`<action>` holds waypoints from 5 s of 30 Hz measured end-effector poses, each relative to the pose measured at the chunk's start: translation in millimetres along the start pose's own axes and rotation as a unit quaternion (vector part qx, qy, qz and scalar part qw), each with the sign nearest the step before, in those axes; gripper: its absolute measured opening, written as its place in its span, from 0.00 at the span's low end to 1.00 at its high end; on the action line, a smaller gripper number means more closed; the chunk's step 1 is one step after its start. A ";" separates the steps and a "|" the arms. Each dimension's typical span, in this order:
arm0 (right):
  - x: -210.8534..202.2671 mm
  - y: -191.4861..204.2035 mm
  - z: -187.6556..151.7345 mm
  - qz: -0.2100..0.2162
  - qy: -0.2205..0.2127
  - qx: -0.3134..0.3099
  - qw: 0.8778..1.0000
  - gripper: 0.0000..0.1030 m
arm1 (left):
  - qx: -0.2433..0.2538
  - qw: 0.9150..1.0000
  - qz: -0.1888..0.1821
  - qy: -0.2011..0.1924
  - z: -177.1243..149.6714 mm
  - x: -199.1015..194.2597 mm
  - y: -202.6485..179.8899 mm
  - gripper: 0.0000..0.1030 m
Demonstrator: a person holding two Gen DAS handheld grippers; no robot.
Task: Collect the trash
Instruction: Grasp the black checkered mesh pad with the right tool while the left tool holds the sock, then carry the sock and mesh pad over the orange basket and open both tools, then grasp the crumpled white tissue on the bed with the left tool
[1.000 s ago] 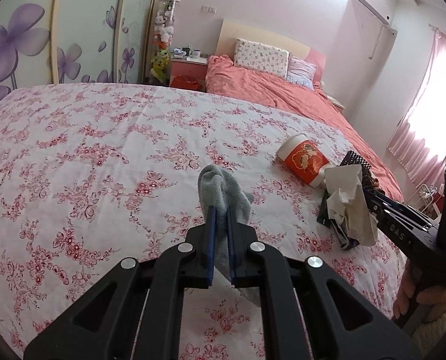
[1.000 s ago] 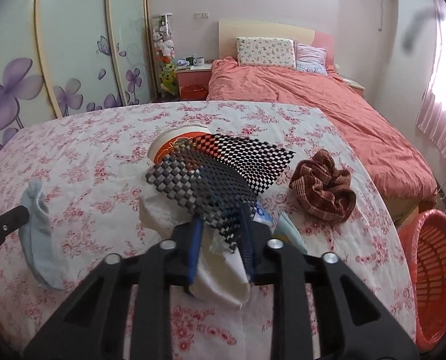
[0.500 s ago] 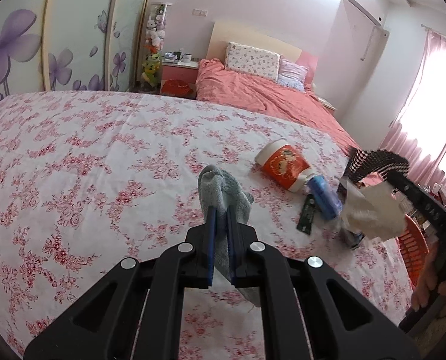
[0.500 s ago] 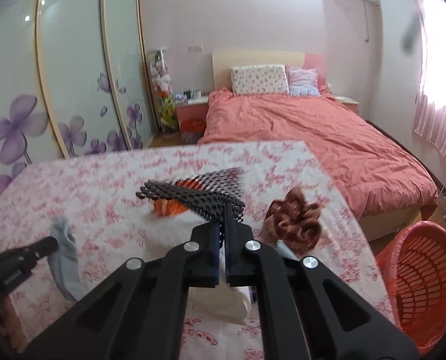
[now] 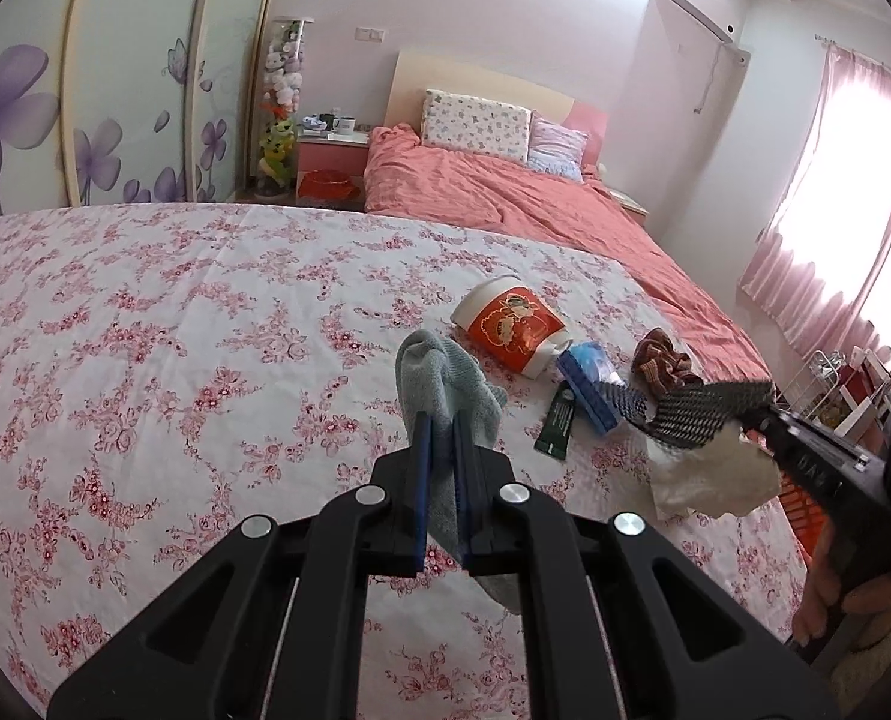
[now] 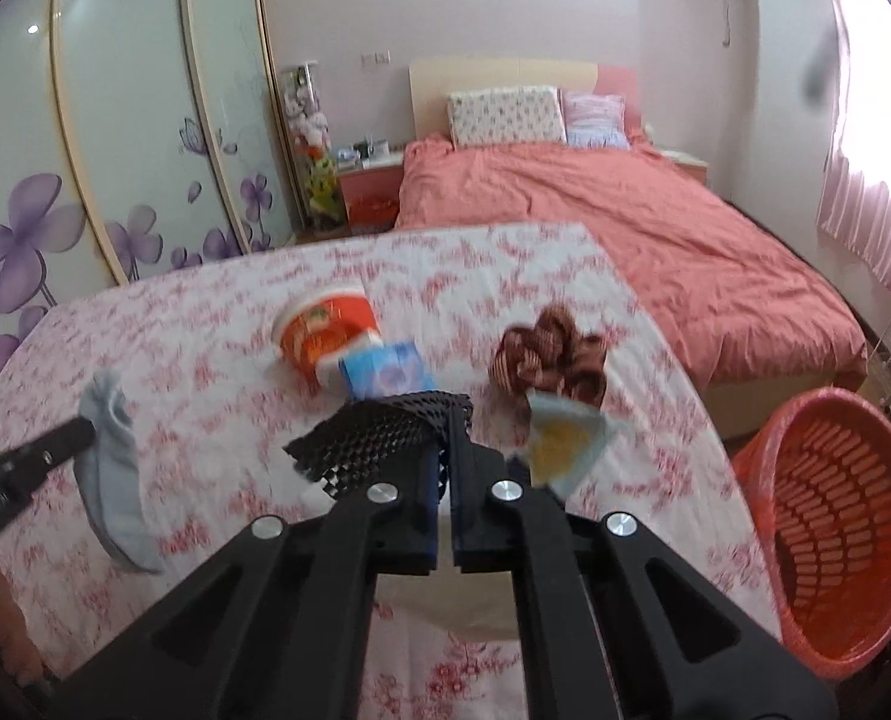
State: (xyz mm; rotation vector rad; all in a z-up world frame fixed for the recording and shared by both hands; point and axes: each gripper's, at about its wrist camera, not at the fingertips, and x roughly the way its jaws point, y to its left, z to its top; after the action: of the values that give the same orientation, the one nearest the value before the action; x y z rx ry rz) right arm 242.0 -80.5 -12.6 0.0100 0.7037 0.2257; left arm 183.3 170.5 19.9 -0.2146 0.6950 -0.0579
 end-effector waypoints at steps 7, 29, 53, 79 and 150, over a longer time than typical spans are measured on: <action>1.6 5.1 -6.9 0.000 0.004 -0.011 1.000 0.09 | 0.001 1.000 -0.003 0.003 -1.4 1.4 -2.2 0.07; -89.7 -62.9 24.2 -0.024 -0.102 0.071 0.992 0.03 | 0.044 0.997 -0.066 -0.021 17.6 -12.7 -79.6 0.07; -148.8 -235.8 -32.1 -0.168 -0.118 0.182 0.962 0.03 | 0.149 0.966 -0.212 0.007 -4.1 21.9 -259.8 0.07; -121.3 -331.3 -71.8 -0.186 -0.075 0.237 0.950 0.12 | 0.204 0.942 -0.253 0.082 -50.0 75.8 -366.1 0.07; -68.5 -143.6 -77.6 -0.105 0.000 0.107 0.989 0.40 | 0.088 0.996 -0.015 0.020 -59.7 55.0 -133.5 0.36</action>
State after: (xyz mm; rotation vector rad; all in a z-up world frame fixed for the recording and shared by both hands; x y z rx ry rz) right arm 170.6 -240.1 -40.2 0.1400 0.7215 -0.0515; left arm 189.7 22.8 -30.5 -0.0543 0.7216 -0.1523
